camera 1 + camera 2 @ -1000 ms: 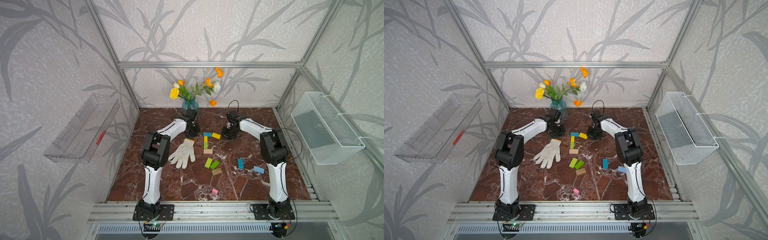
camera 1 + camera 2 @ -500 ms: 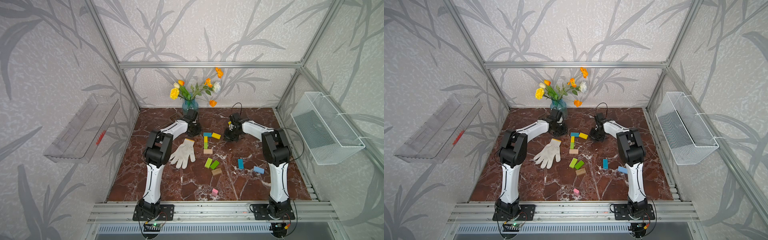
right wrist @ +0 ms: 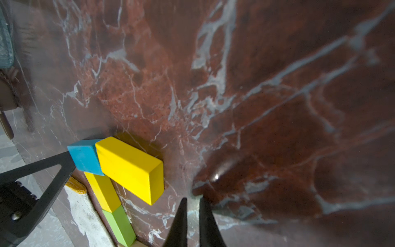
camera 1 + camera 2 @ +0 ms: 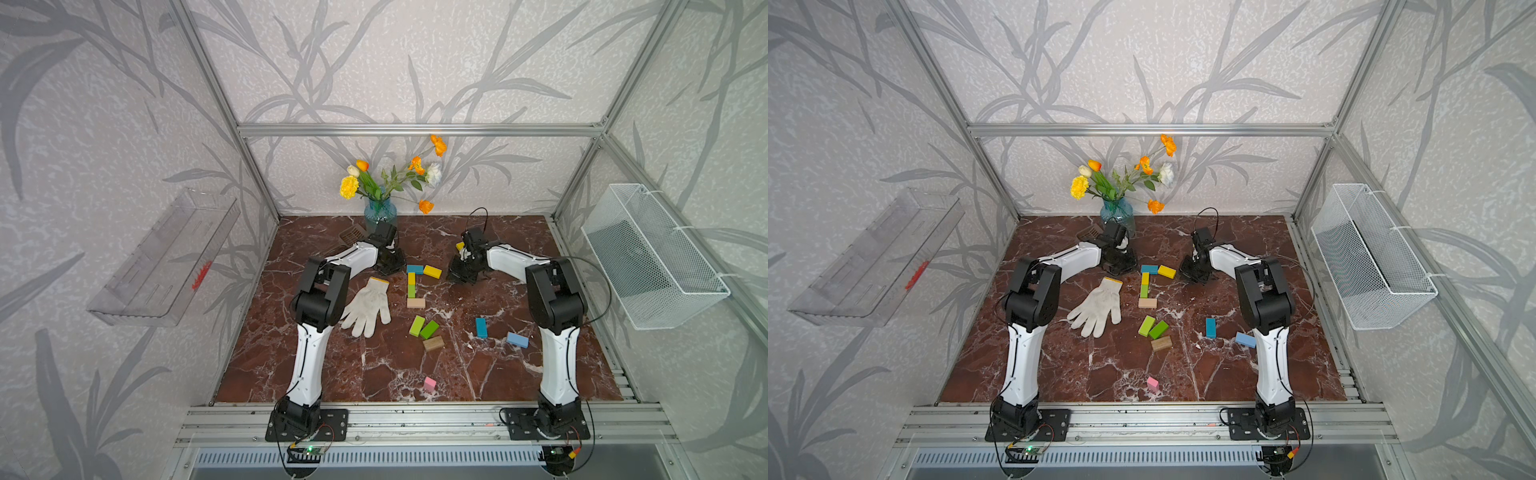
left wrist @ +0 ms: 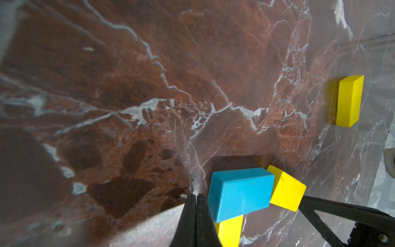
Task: Assemble the letter c with building blocks
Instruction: Assemble the building block at the center of the board.
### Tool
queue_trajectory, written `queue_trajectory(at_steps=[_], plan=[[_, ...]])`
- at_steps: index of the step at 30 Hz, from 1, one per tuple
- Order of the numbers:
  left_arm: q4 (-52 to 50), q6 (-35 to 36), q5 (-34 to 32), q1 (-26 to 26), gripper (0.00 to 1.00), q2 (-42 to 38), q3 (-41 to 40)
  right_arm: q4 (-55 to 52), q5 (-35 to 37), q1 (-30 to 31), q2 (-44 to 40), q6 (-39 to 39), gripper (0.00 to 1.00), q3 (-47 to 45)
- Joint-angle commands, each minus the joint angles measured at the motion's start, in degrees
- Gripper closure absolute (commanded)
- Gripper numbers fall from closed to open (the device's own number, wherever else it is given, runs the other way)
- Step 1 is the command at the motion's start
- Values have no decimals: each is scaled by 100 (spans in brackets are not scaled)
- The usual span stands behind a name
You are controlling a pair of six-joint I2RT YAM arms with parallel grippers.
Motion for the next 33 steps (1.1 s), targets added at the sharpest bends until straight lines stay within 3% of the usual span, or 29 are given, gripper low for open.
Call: queue_trajectory(at_steps=[1,33], plan=[[101,94,160,34,100,94,194,-3,44,-36,-75,66,86,-83],[112,98,348,23,100,224,258,38,99,-86,-78,158,86,-26]])
